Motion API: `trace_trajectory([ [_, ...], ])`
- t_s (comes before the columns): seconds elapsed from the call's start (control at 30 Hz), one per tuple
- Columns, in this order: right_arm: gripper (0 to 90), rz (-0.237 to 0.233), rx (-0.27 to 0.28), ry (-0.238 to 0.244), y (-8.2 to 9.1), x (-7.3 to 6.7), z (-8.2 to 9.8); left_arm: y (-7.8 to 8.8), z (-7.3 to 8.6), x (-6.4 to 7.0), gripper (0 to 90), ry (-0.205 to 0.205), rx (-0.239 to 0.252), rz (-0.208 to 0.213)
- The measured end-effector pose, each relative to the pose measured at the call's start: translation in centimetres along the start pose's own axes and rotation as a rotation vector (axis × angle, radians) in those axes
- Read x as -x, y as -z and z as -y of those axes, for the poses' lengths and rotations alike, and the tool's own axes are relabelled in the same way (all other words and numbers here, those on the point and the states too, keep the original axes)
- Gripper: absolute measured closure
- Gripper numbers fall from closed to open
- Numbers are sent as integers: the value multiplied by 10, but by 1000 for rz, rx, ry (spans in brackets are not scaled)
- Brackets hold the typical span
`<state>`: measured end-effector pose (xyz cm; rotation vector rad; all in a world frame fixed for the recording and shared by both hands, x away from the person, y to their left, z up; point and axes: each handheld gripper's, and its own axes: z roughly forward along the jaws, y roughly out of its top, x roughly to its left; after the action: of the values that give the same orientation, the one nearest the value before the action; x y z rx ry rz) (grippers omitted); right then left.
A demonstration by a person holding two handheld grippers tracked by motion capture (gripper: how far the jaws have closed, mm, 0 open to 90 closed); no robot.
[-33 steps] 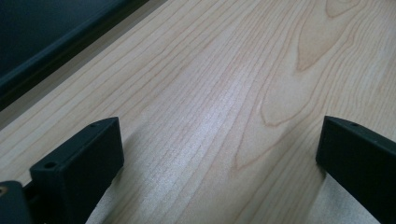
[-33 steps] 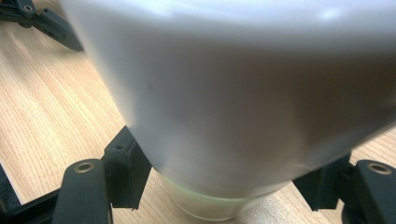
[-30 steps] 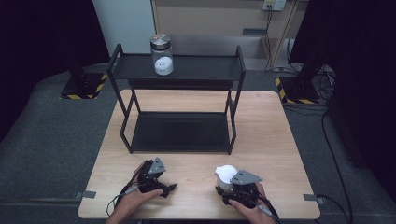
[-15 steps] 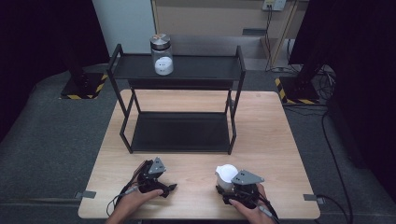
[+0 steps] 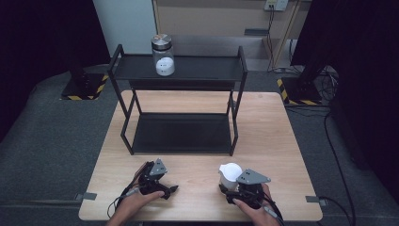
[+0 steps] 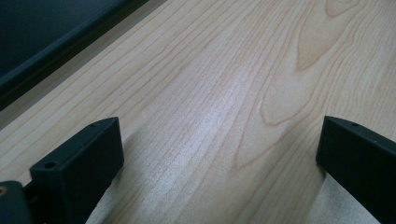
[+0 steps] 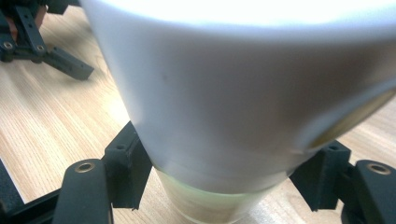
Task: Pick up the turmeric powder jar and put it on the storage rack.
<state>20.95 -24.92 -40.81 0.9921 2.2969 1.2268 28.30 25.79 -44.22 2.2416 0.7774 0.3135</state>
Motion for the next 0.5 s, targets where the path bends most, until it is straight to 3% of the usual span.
trace_trajectory([
  [0.27, 316, 19, 23, 4, 16, 4, -15, 0, 0, 0, 0, 0, 0, 0],
  [0.5, 316, 29, 33, 21, 28, 8, -41, 0, 0, 0, 0, -1, 0, 0],
])
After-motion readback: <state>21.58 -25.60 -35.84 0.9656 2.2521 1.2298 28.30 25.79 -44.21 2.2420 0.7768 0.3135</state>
